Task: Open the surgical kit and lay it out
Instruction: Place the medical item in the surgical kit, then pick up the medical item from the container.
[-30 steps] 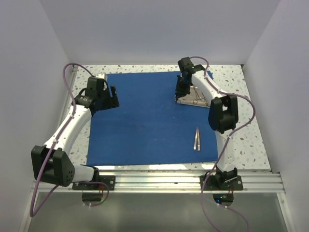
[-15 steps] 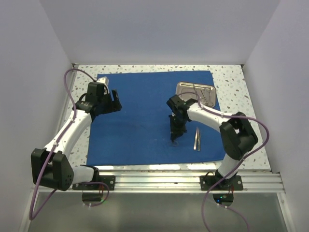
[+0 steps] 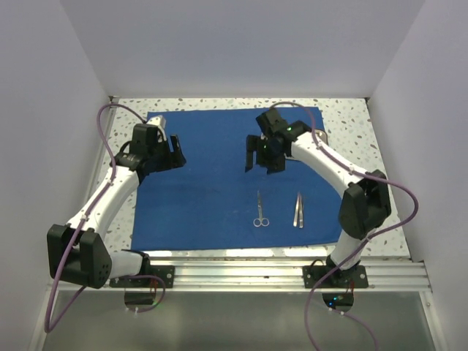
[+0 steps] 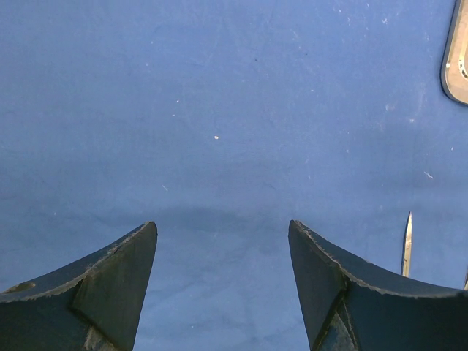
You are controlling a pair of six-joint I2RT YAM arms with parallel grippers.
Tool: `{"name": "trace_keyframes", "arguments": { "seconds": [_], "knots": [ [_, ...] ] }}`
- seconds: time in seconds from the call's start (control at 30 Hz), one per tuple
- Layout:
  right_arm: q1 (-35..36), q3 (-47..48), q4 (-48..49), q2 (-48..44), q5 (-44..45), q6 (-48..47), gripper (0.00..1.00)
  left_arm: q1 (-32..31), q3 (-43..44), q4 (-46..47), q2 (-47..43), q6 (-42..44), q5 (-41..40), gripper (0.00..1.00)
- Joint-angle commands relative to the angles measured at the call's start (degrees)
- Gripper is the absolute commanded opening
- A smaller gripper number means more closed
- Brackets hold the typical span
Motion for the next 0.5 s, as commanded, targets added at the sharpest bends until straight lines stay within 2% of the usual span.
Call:
{"name": "trace_keyframes", "arguments": {
  "seconds": [0.0,0.2,0.47],
  "knots": [
    [-8.7,7.3,-4.7,2.8,4.4,-4.6,0.79,0.3,1.0,2.0,-0.3,-0.1,0.2,0.76],
    [-18.7,19.5,-6.7,15.0,6.5,-9.5,0.74,0.3,3.0,0.7,1.0,-0.1,-0.9,0.76],
    [-21.6,44.8,-10.2,34.8,8.9,-11.0,0.71,0.3,6.2,-1.7,4.1,-0.4,-2.8,0.76]
  ]
}}
